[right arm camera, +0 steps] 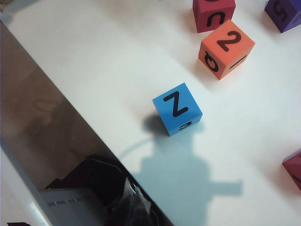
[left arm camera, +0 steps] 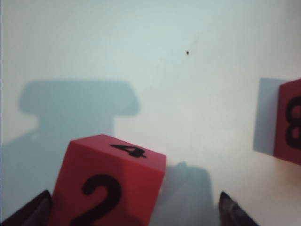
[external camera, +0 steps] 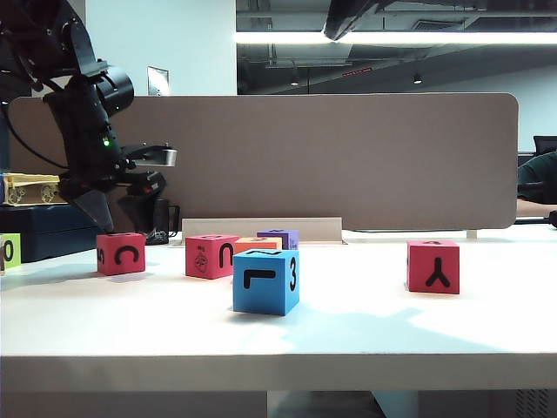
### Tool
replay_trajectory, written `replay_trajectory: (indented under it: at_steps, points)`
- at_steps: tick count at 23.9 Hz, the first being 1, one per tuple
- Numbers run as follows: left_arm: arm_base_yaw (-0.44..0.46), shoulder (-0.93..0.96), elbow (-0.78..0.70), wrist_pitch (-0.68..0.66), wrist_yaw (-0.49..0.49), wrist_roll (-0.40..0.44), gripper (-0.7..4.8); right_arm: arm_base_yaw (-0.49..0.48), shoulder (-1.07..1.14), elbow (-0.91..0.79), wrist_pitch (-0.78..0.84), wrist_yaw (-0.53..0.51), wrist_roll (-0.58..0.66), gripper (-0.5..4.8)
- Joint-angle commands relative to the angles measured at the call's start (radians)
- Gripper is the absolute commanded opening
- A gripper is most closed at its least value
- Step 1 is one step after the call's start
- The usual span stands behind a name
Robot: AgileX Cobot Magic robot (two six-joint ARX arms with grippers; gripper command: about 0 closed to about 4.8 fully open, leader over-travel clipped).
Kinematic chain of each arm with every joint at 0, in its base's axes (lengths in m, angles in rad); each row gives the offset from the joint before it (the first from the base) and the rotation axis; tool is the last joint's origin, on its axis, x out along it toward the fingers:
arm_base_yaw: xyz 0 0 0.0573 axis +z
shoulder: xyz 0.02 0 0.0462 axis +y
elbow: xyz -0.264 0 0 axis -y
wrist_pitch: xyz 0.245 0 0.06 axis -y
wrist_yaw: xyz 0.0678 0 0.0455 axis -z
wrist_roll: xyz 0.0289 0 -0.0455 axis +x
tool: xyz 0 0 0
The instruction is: Select the appropriate blocks from the scattered letter blocks on the table and arrange them in a row to spell out "2024".
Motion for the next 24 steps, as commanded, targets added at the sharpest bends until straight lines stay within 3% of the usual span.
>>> replay_trajectory:
  at_steps: [1,6,11,15,18,22,24]
  points:
    - [-0.002,-0.032,0.013,-0.01,0.008,-0.006,4.75,0.0,-0.001,0.004,0.016,-0.002,-0.002,-0.05]
    - [-0.001,-0.027,0.026,-0.024,0.007,0.012,4.74,0.0,0.0,0.004,0.017,-0.002,-0.002,-0.05]
    - [0.006,-0.01,0.026,-0.003,-0.04,0.146,4.66,0.0,0.0,0.004,0.003,-0.002,-0.002,-0.05]
    - [0.038,0.019,0.026,0.01,-0.025,0.147,4.53,0.0,0.0,0.004,-0.012,-0.002,-0.002,-0.05]
    - [0.046,0.041,0.025,0.003,-0.007,0.14,3.78,0.0,0.0,0.004,-0.013,-0.002,-0.002,-0.05]
    - [0.041,0.055,0.025,0.006,0.029,0.13,3.54,0.0,0.0,0.004,-0.012,-0.002,-0.002,-0.05]
    - [0.04,0.056,0.025,0.003,0.03,0.082,3.01,0.0,0.0,0.004,-0.012,-0.002,-0.002,-0.05]
